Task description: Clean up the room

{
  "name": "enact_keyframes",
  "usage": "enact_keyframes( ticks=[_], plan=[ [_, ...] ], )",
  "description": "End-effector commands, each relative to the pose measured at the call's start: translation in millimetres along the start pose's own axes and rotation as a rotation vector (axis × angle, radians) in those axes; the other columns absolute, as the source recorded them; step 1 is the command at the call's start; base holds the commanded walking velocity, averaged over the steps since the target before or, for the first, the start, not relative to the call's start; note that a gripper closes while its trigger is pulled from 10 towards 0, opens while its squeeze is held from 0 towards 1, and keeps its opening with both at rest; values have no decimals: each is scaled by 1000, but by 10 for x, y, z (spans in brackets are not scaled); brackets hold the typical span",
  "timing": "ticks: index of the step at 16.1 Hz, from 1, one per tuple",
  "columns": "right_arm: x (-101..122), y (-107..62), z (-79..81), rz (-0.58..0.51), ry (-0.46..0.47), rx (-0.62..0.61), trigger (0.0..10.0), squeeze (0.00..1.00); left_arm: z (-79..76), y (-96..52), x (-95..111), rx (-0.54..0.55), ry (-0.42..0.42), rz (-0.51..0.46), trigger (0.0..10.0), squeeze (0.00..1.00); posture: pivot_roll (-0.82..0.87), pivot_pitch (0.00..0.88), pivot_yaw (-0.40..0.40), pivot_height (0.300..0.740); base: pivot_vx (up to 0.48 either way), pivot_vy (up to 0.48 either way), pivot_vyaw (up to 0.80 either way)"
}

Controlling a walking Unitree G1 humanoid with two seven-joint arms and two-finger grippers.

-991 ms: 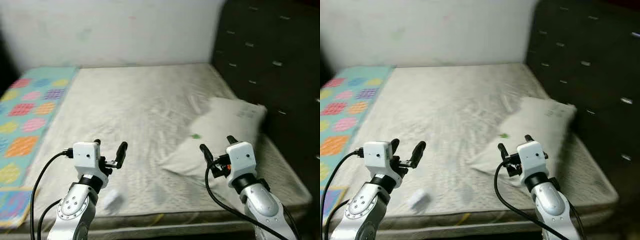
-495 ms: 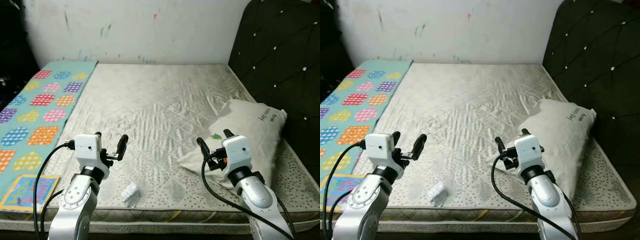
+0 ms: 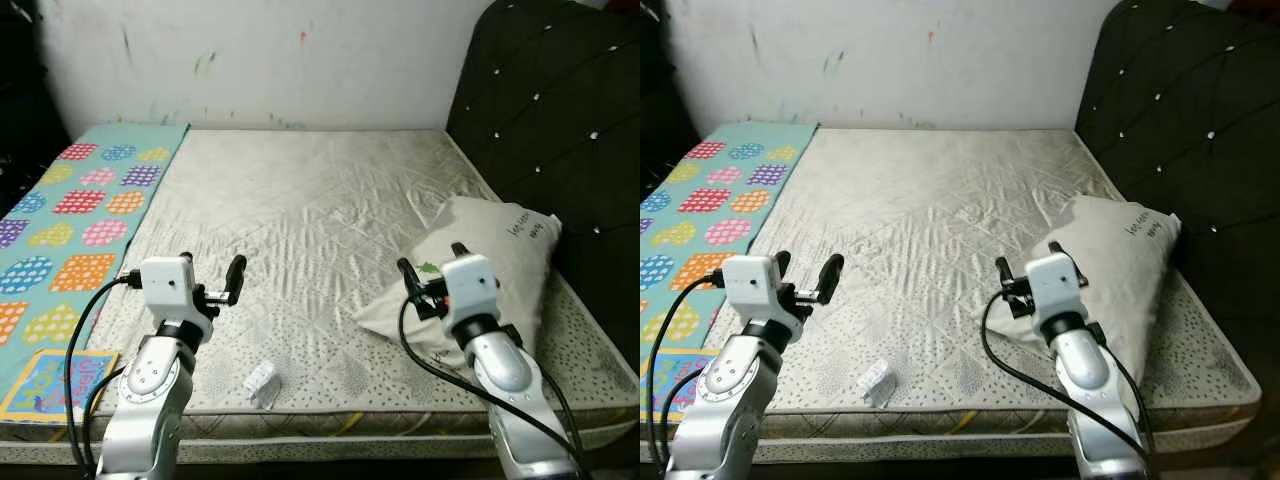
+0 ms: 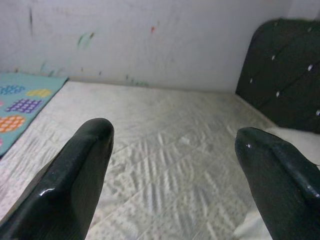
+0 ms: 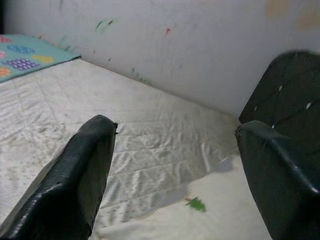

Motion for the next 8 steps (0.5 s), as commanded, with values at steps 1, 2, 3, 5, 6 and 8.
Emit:
enact_keyframes(
  ticks=[1, 2, 3, 5, 6, 8],
  plan=[
    [69, 73, -9, -26, -21, 15, 10000, 0, 10, 53, 11, 23, 0, -16, 10000, 0, -130, 0, -11, 740, 0, 0, 0],
    [41, 89, 22, -16, 16, 50, 10000, 0, 33, 66, -29, 49, 8, -8, 10000, 0, -128, 0, -4, 740, 0, 0, 0],
    [31, 96, 2, -16, 2, 47, 10000, 0, 36, 65, -24, 55, -1, -15, 10000, 0, -124, 0, -1, 740, 0, 0, 0],
    [-13, 144, -139, 8, -5, -48, 10000, 0, -87, 28, 52, -12, -26, -43, 10000, 0, -109, 0, 3, 740, 0, 0, 0],
    [-35, 123, -107, 20, -11, -48, 10000, 0, -110, 4, 33, -25, -20, -38, 10000, 0, -109, 0, 0, 740, 0, 0, 0],
    [-27, 41, 119, 22, 119, 52, 10000, 0, -60, -90, -110, -13, -11, 8, 10000, 0, -107, 0, -8, 740, 0, 0, 0]
  ],
)
Point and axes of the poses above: a point about 5 cm out from each wrist's last joint towards the gripper, its own y axis pointing out of the wrist towards the gripper, its own x axis along the axis of the wrist's last joint, z = x × y, the point moved 6 cm from there along y, pointing out of the wrist towards the gripper, and after that the axes turned 8 degrees about y, right-handed, at the moved point
